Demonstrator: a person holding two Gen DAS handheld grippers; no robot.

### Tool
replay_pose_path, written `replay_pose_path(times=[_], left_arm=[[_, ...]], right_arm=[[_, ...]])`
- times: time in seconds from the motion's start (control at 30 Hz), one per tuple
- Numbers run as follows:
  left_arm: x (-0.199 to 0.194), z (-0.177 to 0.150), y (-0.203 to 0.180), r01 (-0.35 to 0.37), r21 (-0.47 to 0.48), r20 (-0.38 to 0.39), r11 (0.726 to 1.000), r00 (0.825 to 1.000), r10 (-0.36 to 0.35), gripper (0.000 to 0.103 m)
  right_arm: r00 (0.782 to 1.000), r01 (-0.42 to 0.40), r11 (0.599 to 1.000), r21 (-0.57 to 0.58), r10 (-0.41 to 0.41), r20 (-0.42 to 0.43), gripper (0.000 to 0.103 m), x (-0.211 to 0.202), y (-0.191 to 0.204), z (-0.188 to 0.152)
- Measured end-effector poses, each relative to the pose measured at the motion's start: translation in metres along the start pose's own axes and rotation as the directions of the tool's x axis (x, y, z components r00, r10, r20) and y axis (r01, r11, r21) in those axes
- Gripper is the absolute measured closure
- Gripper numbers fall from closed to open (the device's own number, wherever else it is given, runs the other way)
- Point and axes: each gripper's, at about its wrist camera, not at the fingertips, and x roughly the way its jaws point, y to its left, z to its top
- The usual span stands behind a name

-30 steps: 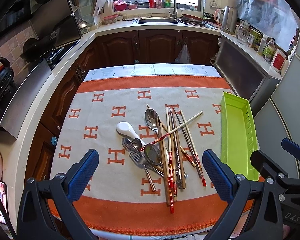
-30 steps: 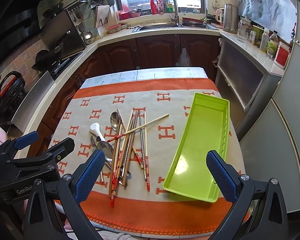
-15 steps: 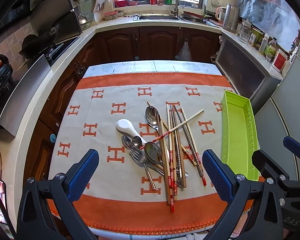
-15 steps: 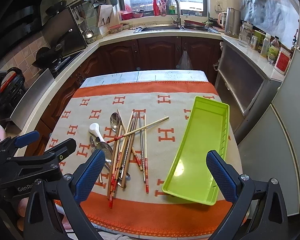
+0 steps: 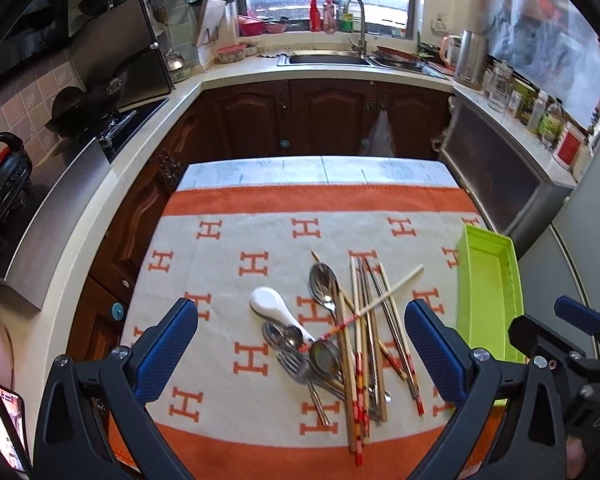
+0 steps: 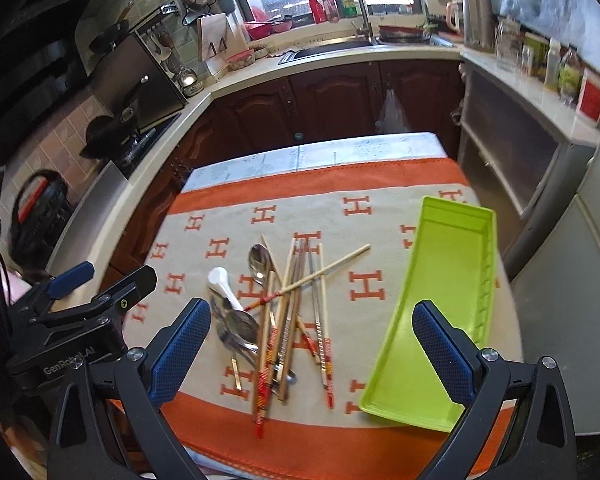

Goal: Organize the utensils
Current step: 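Lower the right gripper onto the pile and grasp one chopstick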

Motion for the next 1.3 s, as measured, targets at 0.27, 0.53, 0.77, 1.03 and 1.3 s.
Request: replay_pose_path(times=[0.27, 0.53, 0.77, 1.03, 1.3], left_arm=[[0.048, 0.033, 0.031, -0.012, -0.059, -0.057, 0.998, 0.998, 0.009, 0.001], [0.122, 0.024, 0.049, 0.011, -0.127, -0.192, 0.992, 0.981, -0.035, 0.001], [0.161, 0.001, 0.05, 0.03, -0.163, -0.286, 0.986, 0.955, -0.076, 0.004], [0.169, -0.006, 0.045, 0.032, -0.154, -0.3, 0.988, 0.951, -0.078, 0.004], [0.169, -0.01, 0.044, 0.03, -0.151, -0.305, 0.988, 0.949, -0.075, 0.004]], right_arm=[[0.982, -0.089, 0.989, 0.117, 0.106, -0.154, 0.031, 0.07, -0.014, 0.056], [0.919, -0.046, 0.967, 0.25, 0.138, -0.368, 0.069, 0.206, -0.039, 0.054], [0.894, 0.036, 0.933, 0.359, 0.131, -0.429, 0.077, 0.286, -0.069, 0.04], [0.885, 0.089, 0.919, 0.385, 0.105, -0.454, 0.085, 0.328, -0.075, 0.032], [0.898, 0.075, 0.894, 0.442, 0.132, -0.42, 0.093, 0.323, -0.074, 0.032]])
